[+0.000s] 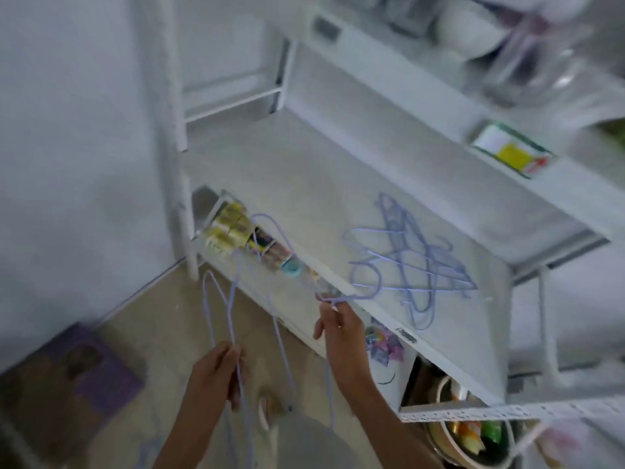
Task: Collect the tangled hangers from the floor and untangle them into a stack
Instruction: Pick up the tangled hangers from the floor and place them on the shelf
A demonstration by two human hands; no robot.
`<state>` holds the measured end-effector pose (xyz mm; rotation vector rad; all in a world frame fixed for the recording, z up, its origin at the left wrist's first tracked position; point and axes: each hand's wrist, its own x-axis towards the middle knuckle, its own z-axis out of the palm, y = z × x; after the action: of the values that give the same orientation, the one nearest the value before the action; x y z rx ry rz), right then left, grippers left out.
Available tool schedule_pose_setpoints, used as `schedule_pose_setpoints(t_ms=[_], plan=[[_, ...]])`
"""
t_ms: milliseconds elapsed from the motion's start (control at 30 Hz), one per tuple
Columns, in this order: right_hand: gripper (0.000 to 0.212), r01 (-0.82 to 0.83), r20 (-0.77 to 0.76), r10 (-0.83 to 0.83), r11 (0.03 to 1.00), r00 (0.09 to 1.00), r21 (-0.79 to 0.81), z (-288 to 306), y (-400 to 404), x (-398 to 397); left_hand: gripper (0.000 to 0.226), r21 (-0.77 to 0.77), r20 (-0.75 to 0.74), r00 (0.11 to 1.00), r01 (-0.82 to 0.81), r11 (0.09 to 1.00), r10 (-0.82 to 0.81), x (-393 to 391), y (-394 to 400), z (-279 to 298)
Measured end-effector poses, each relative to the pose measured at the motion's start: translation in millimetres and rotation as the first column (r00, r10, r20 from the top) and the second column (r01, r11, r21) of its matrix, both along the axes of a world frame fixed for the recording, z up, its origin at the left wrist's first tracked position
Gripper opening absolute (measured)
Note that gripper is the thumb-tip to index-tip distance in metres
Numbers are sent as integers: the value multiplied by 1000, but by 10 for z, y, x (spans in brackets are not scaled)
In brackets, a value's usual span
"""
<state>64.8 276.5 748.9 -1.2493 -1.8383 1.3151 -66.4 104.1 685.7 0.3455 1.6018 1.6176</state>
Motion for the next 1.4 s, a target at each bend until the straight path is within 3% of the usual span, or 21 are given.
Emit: schedule_pose_setpoints(t_ms=[167, 267, 500, 567, 667, 800, 900, 1000, 1033, 1100, 1133, 1200, 1267, 1333, 1400], plan=[[25, 273, -257, -305, 950, 917, -155, 296, 707, 637, 32, 198, -123, 979, 185, 963, -162, -14, 973, 669], [29, 404, -362, -489, 868, 793, -288, 272, 1119, 990, 27, 175, -231, 940, 295, 939, -252, 76, 1606, 850], [34, 325, -449, -591, 778, 670, -538, -205, 1907, 1675, 25, -12, -441, 788, 473, 881, -429, 390, 3028, 899], [37, 320, -435, -619, 747, 654, -582, -325, 2115, 1761, 26, -109, -520, 706, 504, 857, -481, 435, 3415, 843], [35, 351, -416, -719, 657, 557, -667, -393, 2470, 1886, 26, -250, -588, 589, 519, 817, -554, 555, 3946, 739], [28, 375, -356, -803, 553, 478, -744, -399, 2867, 2045, 38, -427, -718, 365, 440, 790, -592, 703, 4320, 517], [27, 409, -281, -830, 496, 482, -766, -402, 3041, 2130, 37, -469, -724, 321, 418, 778, -610, 769, 4448, 288], [19, 464, -171, -847, 432, 503, -774, -365, 3088, 2142, 30, -579, -717, 222, 339, 741, -661, 863, 4495, 154], [20, 500, -128, -854, 409, 504, -764, -363, 3076, 2138, 32, -588, -717, 231, 305, 749, -657, 894, 4482, 120], [35, 671, -30, -880, 383, 473, -636, -407, 2983, 2146, 42, -517, -725, 317, 336, 788, -611, 985, 4435, 77], [40, 780, 32, -886, 389, 462, -489, -425, 2895, 2125, 44, -460, -732, 358, 367, 809, -579, 1034, 4382, 73], [40, 835, 71, -836, 531, 544, -147, -426, 2667, 1928, 40, -334, -771, 414, 386, 860, -485, 1058, 4168, 56], [40, 652, 34, -656, 754, 754, 83, -437, 2470, 1586, 36, -198, -857, 415, 283, 938, -306, 942, 3789, -31], [48, 289, 115, -330, 916, 937, 278, -519, 2314, 1238, 38, -140, -895, 414, 94, 986, -167, 707, 3212, -188], [59, -133, 306, -11, 884, 952, 448, -637, 2178, 905, 43, -216, -897, 418, -131, 967, -144, 450, 2396, -404]])
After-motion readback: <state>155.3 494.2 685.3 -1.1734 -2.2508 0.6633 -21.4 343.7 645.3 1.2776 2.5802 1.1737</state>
